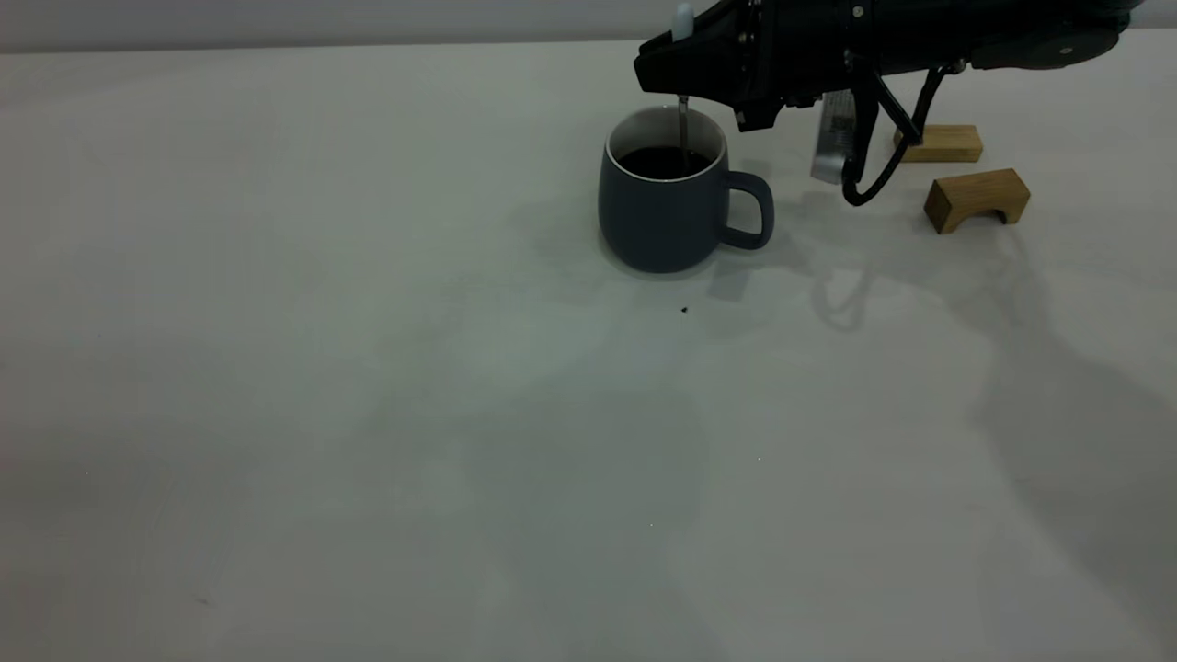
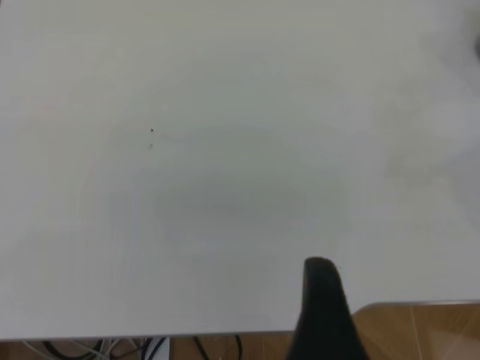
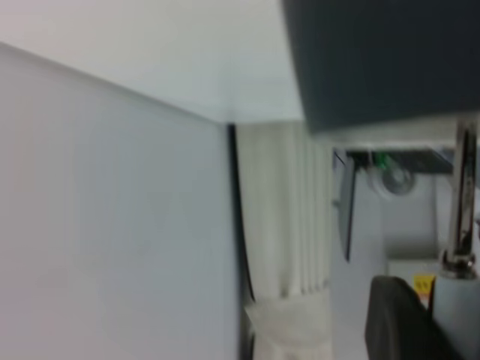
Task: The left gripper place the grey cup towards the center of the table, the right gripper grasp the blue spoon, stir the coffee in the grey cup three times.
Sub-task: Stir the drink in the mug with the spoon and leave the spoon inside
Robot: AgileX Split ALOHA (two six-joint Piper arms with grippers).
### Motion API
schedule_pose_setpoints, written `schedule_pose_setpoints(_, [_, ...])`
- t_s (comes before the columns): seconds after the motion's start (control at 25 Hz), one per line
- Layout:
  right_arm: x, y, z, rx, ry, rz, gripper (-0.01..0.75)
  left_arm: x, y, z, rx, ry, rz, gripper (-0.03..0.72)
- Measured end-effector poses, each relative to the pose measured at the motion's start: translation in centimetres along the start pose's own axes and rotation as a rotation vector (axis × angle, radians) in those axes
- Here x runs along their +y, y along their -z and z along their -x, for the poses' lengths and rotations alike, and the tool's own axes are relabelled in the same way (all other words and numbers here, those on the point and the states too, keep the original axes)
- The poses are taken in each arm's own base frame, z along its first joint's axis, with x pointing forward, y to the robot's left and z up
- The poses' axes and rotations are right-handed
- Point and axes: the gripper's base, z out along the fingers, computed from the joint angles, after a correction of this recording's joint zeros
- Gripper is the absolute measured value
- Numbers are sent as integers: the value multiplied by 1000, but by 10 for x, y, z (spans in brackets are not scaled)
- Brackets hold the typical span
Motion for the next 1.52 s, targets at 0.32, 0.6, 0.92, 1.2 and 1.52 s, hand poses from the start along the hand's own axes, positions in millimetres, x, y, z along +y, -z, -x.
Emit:
schedule_pose_setpoints(0.32, [0, 0, 6, -70, 30, -5, 88, 0, 0, 0, 0, 0, 0, 585])
schedule_pose_setpoints(0.6, [-11, 1, -4, 43, 48, -122, 88, 0, 0, 0, 0, 0, 0, 585])
schedule_pose_setpoints(0.92, [1, -4, -5, 8, 24, -4, 88, 0, 0, 0, 0, 0, 0, 585])
schedule_pose_setpoints(1.2, [8, 4, 0, -15, 110, 20, 88, 0, 0, 0, 0, 0, 0, 585])
schedule_pose_setpoints(1.52, [2, 13, -8, 120, 198, -80, 88, 0, 0, 0, 0, 0, 0, 585])
